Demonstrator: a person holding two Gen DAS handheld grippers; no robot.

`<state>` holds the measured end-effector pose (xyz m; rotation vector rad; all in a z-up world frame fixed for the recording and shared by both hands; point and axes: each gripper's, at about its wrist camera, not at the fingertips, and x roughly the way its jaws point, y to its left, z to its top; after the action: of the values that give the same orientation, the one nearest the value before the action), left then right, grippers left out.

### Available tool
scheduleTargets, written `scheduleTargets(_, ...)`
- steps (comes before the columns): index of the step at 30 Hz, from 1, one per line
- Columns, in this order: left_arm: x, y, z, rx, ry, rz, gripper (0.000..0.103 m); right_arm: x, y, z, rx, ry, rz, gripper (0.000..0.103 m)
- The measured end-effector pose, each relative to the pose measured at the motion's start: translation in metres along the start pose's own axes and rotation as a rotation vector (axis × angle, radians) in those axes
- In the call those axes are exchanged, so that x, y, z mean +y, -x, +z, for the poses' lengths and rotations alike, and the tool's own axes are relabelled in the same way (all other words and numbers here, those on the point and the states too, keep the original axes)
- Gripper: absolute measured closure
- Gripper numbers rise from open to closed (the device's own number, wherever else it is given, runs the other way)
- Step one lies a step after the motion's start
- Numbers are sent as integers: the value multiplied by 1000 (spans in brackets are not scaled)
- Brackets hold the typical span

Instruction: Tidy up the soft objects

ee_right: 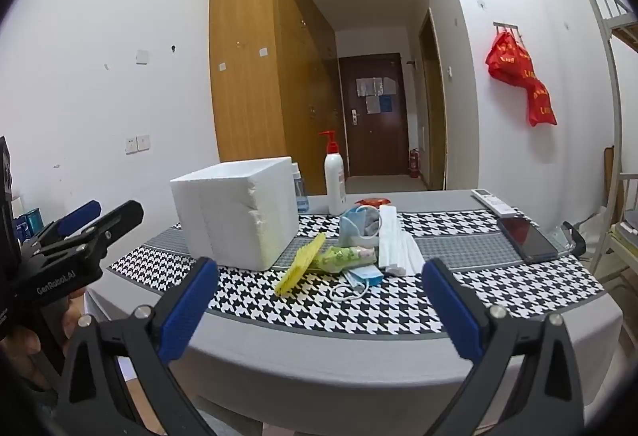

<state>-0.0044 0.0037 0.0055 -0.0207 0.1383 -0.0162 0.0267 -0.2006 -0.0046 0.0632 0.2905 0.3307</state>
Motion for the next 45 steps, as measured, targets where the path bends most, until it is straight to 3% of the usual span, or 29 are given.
scheduleTargets(45, -2, -8, -5, 21, -4, 29, 1, 0, 4, 4, -5, 6, -13, 0)
